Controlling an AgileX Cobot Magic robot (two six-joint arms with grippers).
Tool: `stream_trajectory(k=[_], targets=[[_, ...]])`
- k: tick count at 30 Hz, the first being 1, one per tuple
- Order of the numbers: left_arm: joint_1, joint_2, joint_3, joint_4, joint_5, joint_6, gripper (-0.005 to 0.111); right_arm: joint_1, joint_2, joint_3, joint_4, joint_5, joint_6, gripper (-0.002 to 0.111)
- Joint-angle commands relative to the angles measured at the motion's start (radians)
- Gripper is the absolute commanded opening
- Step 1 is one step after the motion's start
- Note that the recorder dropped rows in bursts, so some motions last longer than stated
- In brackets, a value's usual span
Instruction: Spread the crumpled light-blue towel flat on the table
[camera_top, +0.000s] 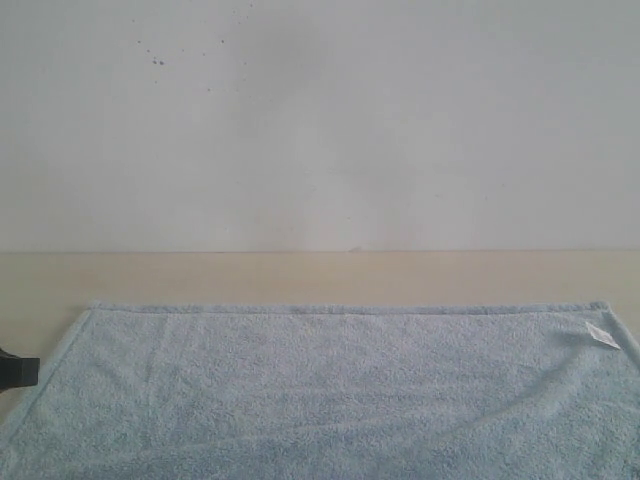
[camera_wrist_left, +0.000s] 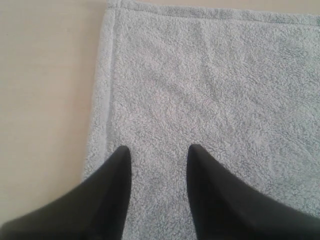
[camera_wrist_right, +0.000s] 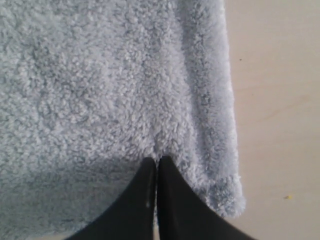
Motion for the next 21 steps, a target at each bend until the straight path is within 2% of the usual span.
stream_trajectory(k=[1, 9, 16, 18, 21], targets=[[0.000, -0.007, -0.002, -0.006, -0.006, -0.006, 0.037, -0.003, 0.020, 0.000, -0.022, 0.027, 0.063, 0.001], [0.000, -0.007, -0.002, -0.006, -0.009, -0.006, 0.037, -0.003, 0.038, 0.014, -0.215, 0.054, 0.286, 0.001], [0.000, -0.007, -0.002, -0.006, -0.013, -0.006, 0.037, -0.003, 0.015, 0.015, -0.401, 0.176, 0.487, 0.001], [0.000, -0.007, -0.002, -0.006, -0.013, -0.006, 0.037, -0.003, -0.003, 0.028, -0.459, 0.181, 0.554, 0.001], [0.000, -0.007, -0.002, -0.006, -0.013, -0.006, 0.037, -0.001, -0.050, 0.030, -0.453, 0.107, 0.548, 0.001]])
